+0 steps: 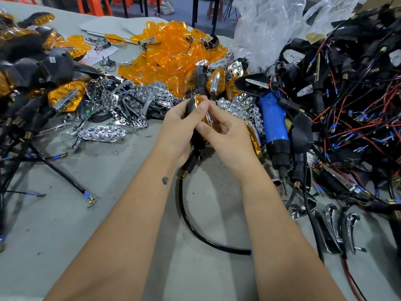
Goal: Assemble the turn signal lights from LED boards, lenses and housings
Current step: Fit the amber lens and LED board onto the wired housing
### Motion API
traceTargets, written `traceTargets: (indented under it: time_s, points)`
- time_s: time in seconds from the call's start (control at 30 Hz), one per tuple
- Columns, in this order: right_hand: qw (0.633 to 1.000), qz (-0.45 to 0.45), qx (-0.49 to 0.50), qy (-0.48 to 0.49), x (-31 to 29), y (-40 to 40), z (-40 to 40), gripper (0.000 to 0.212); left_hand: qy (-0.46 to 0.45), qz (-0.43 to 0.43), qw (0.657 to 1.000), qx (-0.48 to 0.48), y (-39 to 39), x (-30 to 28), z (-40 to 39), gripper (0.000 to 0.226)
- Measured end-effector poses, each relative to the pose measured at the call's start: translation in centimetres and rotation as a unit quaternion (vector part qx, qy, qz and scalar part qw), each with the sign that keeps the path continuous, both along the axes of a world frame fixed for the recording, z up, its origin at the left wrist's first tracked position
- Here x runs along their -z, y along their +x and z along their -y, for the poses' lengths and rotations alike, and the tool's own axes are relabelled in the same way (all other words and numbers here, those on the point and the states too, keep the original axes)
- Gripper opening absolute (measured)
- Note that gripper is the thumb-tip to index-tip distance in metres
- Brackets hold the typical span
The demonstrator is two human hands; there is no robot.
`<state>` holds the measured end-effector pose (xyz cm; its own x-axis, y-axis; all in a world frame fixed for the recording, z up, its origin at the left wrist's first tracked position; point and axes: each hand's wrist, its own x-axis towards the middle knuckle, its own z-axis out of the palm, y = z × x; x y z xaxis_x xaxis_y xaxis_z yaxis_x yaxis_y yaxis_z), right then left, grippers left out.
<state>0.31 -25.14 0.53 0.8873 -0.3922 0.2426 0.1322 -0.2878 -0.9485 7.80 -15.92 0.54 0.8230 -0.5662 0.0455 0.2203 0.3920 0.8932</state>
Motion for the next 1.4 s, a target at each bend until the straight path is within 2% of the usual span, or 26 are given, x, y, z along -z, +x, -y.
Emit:
traceTargets:
  time_s: [0.1,0.3,0.43,0.57,0.63,0.73,0.83,0.93,1.0,1.07,1.13,1.23,1.33,1.4]
  points:
    - [0.999,-0.009,0.007,-0.030,0.2,0.4,-0.7,0.050,0.006,-0.010,1.000,-0.019,0.1,0.1,0.2,0.012]
    - [0.999,0.005,-0.015,-0.046,0.6,0.7,-1.4,0.052,-0.071,-0.036,0.997,-0.015,0.4,0.0,-0.2,0.016]
    - [0.999,0.010,0.004,-0.043,0.8,0.6,-1.6,0.050,-0.067,-0.057,0.996,-0.007,-0.1,-0.1,0.0,0.018]
    - [0.998,-0.010,0.009,-0.060,0.4,0.4,-1.5,0.060,-0.047,-0.110,0.993,-0.002,-0.4,-0.3,0.2,0.040]
    - [0.996,-0.005,0.030,-0.079,0.2,0.5,-1.4,0.065,-0.049,-0.108,0.993,0.008,-0.4,-0.4,0.0,0.039]
    - [0.996,0.024,0.046,-0.068,0.1,0.4,-1.4,0.051,-0.055,-0.114,0.992,0.007,-0.4,-0.5,-0.1,0.035]
    - [0.999,0.011,0.031,-0.036,0.1,0.4,-2.0,0.031,-0.038,-0.107,0.994,0.007,-0.2,-0.6,-0.2,0.050]
    - [1.000,-0.014,0.007,-0.027,0.3,0.7,-2.8,0.037,-0.036,-0.091,0.995,-0.016,-0.1,-0.7,-0.2,0.068]
    - [0.999,-0.023,-0.001,-0.039,0.4,0.6,-2.9,0.042,-0.043,-0.100,0.993,-0.039,-0.1,-0.7,-0.3,0.070]
    - [0.997,-0.034,0.003,-0.073,0.6,0.4,-2.9,0.049,-0.055,-0.112,0.990,-0.060,0.1,-0.6,-0.3,0.065]
    - [0.988,-0.052,0.036,-0.141,0.3,0.1,-2.9,0.043,-0.068,-0.112,0.988,-0.077,0.0,-0.6,-0.2,0.056]
    - [0.943,-0.074,0.114,-0.304,-0.2,0.0,-2.9,0.048,-0.085,-0.102,0.988,-0.075,-0.2,-0.7,-0.2,0.046]
    - [0.902,-0.079,0.135,-0.402,-0.5,-0.1,-3.1,0.055,-0.089,-0.138,0.985,-0.057,-0.1,-0.8,-0.4,0.060]
    - [0.870,-0.086,0.150,-0.462,-0.6,-0.2,-3.0,0.057,-0.060,-0.119,0.987,-0.092,0.0,-0.7,-0.4,0.062]
